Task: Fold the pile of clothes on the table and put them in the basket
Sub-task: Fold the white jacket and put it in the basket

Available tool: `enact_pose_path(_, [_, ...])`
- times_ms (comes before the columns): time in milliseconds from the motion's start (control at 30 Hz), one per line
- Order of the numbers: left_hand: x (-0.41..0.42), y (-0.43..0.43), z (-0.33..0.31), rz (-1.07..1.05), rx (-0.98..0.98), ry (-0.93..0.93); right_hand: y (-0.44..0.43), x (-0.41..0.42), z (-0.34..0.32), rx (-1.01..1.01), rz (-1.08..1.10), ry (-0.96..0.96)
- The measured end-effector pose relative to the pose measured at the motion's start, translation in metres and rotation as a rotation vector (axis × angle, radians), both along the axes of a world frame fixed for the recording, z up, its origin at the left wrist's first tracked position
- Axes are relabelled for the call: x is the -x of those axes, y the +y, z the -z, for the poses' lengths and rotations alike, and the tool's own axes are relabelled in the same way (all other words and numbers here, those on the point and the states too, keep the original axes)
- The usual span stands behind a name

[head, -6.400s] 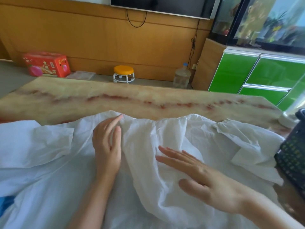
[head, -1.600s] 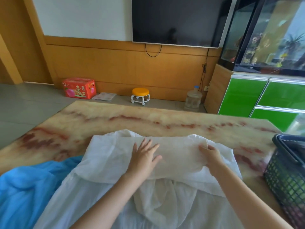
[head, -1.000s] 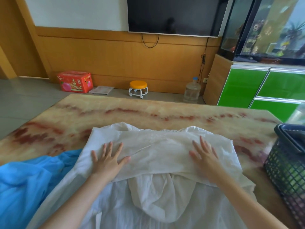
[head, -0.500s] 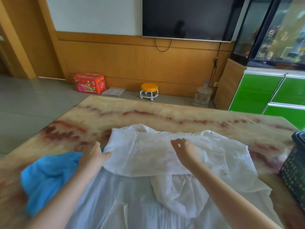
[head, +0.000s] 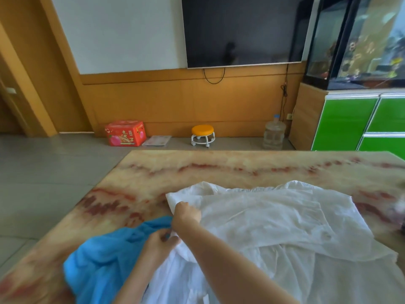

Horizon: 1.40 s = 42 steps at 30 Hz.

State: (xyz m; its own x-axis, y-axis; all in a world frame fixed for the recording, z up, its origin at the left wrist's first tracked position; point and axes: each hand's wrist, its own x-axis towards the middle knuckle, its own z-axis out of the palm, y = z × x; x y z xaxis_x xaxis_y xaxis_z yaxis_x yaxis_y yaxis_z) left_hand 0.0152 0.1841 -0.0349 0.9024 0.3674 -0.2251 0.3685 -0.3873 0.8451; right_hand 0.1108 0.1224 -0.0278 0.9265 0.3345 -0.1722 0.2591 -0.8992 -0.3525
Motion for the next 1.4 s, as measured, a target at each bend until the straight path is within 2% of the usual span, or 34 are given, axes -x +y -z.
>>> enact_pose_path(100, [-0.003, -0.02, -0.015, 0.033, 0.112, -0.031, -0.027, -0.01, -0.021, -0.144, 0.075, 0.036])
enact_pose_path(200, [-0.011, -0.059, -0.039, 0.142, 0.186, -0.046, -0.072, -0.027, -0.045, -0.49, 0.206, 0.184])
enact_pose_path(300, [-0.023, -0.11, -0.055, 0.264, 0.112, -0.128, -0.134, -0.042, -0.047, -0.788, 0.371, 0.215])
enact_pose_path(367, [-0.027, -0.147, -0.055, 0.352, 0.039, -0.124, -0.176, -0.046, -0.037, -0.9, 0.447, 0.239])
enact_pose_path(433, [-0.027, -0.181, -0.045, 0.417, 0.099, -0.055, -0.21, -0.047, -0.02, -0.886, 0.514, 0.241])
enact_pose_path(500, [-0.019, -0.207, -0.036, 0.471, 0.275, 0.047, -0.235, -0.044, -0.002, -0.729, 0.527, 0.219])
enact_pose_path(567, [-0.016, -0.22, -0.024, 0.508, 0.327, 0.067, -0.249, -0.043, 0.012, -0.523, 0.494, 0.155])
enact_pose_path(600, [-0.018, -0.22, -0.019, 0.506, 0.248, -0.019, -0.253, -0.045, 0.021, -0.419, 0.458, 0.105])
enact_pose_path(633, [-0.022, -0.213, -0.012, 0.494, 0.078, -0.139, -0.256, -0.046, 0.026, -0.306, 0.426, 0.047])
enact_pose_path(733, [-0.038, -0.178, 0.018, 0.395, -0.694, -0.477, -0.256, -0.046, 0.032, -0.147, 0.266, -0.134])
enact_pose_path(767, [-0.04, -0.17, 0.027, 0.391, -0.833, -0.442, -0.255, -0.046, 0.037, -0.138, 0.202, -0.132])
enact_pose_path(833, [-0.038, -0.164, 0.055, 0.434, -0.925, -0.229, -0.251, -0.044, 0.054, -0.095, 0.083, -0.093])
enact_pose_path(900, [-0.025, -0.168, 0.079, 0.424, -0.87, -0.146, -0.249, -0.04, 0.073, -0.01, 0.017, -0.11])
enact_pose_path(967, [-0.014, -0.174, 0.092, 0.455, -0.793, -0.148, -0.247, -0.04, 0.085, 0.023, 0.016, -0.155])
enact_pose_path(1067, [-0.014, -0.178, 0.09, 0.402, -0.834, -0.179, -0.247, -0.039, 0.08, 0.032, 0.016, -0.117])
enact_pose_path(1133, [-0.013, -0.172, 0.087, 0.409, -0.839, -0.111, -0.248, -0.035, 0.072, 0.019, 0.037, -0.076])
enact_pose_path(1200, [-0.011, -0.164, 0.075, 0.356, -0.875, -0.129, -0.248, -0.024, 0.062, -0.06, 0.116, -0.016])
enact_pose_path(1233, [-0.004, -0.159, 0.071, 0.351, -0.841, -0.155, -0.249, -0.015, 0.055, -0.11, 0.16, 0.013])
enact_pose_path(1267, [0.008, -0.153, 0.065, 0.341, -0.725, -0.176, -0.251, -0.004, 0.05, -0.139, 0.184, 0.02])
enact_pose_path(1333, [0.043, -0.142, 0.052, 0.214, -0.547, -0.26, -0.258, 0.028, 0.039, -0.137, 0.185, 0.007])
enact_pose_path(1400, [0.084, -0.129, 0.045, 0.215, -0.469, -0.118, -0.264, 0.067, 0.034, -0.148, 0.187, -0.038])
